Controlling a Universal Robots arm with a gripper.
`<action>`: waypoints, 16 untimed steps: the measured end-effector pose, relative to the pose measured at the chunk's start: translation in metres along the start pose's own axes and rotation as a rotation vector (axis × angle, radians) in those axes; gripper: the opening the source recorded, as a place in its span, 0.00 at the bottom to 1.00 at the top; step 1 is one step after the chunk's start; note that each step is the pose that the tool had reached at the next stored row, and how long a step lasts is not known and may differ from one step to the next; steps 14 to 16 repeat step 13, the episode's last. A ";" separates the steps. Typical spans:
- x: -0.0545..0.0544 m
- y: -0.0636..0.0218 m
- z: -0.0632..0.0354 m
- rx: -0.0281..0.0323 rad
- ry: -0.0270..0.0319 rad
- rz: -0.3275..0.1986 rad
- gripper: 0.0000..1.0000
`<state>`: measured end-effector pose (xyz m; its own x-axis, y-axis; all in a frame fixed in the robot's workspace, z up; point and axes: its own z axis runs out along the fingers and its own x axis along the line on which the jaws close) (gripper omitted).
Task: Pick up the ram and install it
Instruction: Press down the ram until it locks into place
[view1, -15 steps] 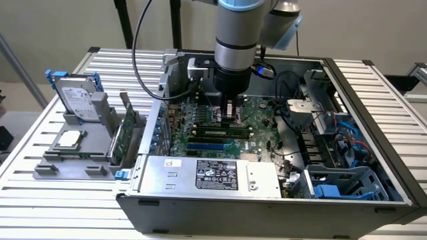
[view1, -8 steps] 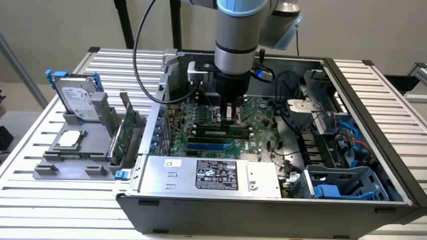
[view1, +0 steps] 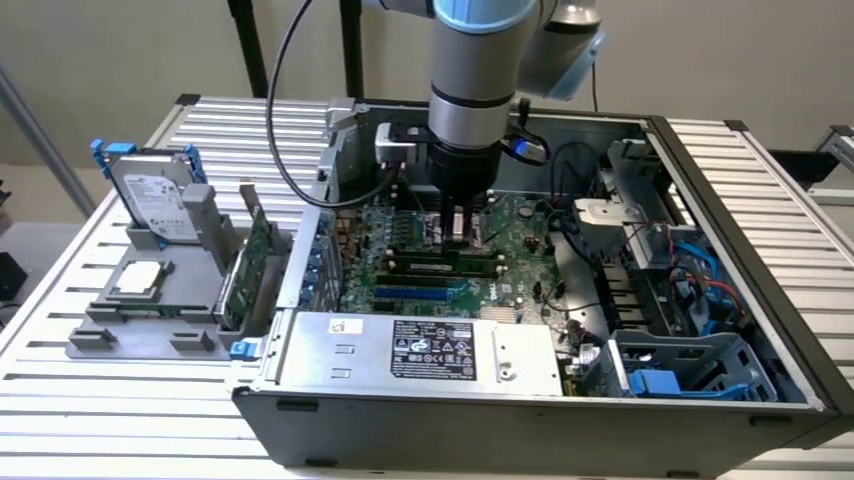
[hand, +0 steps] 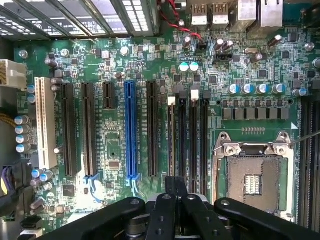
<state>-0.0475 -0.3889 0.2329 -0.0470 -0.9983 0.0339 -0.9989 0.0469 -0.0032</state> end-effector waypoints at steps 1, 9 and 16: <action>0.000 0.0000 -0.0047 -0.0004 0.0007 0.000 0.00; 0.001 -0.0001 -0.0154 -0.0007 0.0006 0.000 0.00; 0.001 -0.0001 -0.0154 -0.0007 0.0004 0.000 0.00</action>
